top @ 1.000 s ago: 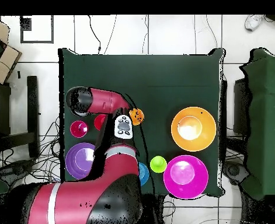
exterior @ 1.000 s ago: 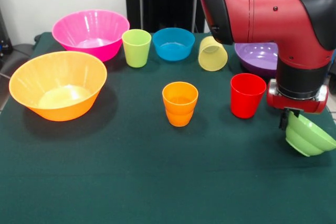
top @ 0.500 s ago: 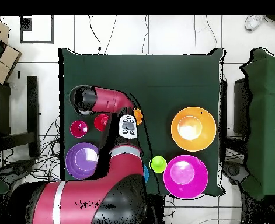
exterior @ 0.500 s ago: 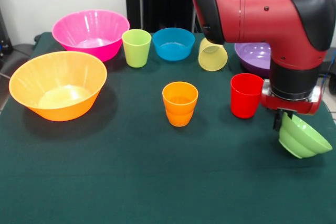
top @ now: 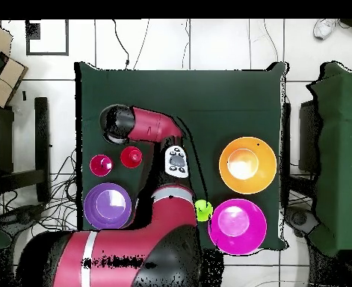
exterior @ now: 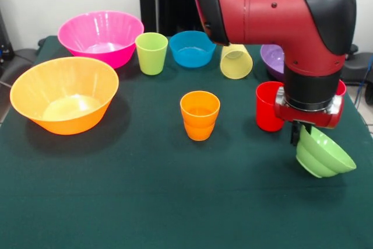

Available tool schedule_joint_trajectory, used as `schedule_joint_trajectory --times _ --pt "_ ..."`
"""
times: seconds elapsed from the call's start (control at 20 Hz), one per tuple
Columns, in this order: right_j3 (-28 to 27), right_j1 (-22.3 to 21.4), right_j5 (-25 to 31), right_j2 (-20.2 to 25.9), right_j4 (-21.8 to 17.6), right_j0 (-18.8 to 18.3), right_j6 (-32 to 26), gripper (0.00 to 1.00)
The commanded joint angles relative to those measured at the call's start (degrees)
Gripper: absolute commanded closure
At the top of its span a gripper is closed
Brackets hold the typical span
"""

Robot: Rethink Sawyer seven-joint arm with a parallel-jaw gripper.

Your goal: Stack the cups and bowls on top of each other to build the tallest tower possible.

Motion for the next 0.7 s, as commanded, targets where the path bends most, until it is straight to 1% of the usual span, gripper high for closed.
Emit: schedule_joint_trajectory --times 0.05,0.4,0.65,0.7 --pt "-0.22 -2.38 9.27 6.30 2.05 -2.61 4.29 1.00" --pt "-2.24 -3.30 13.98 6.81 1.87 -4.57 3.04 1.00" --pt "-2.80 -3.47 15.35 7.42 1.80 -6.06 2.12 1.00" --pt "-2.05 -4.07 15.53 7.61 1.94 -6.57 1.90 1.00"
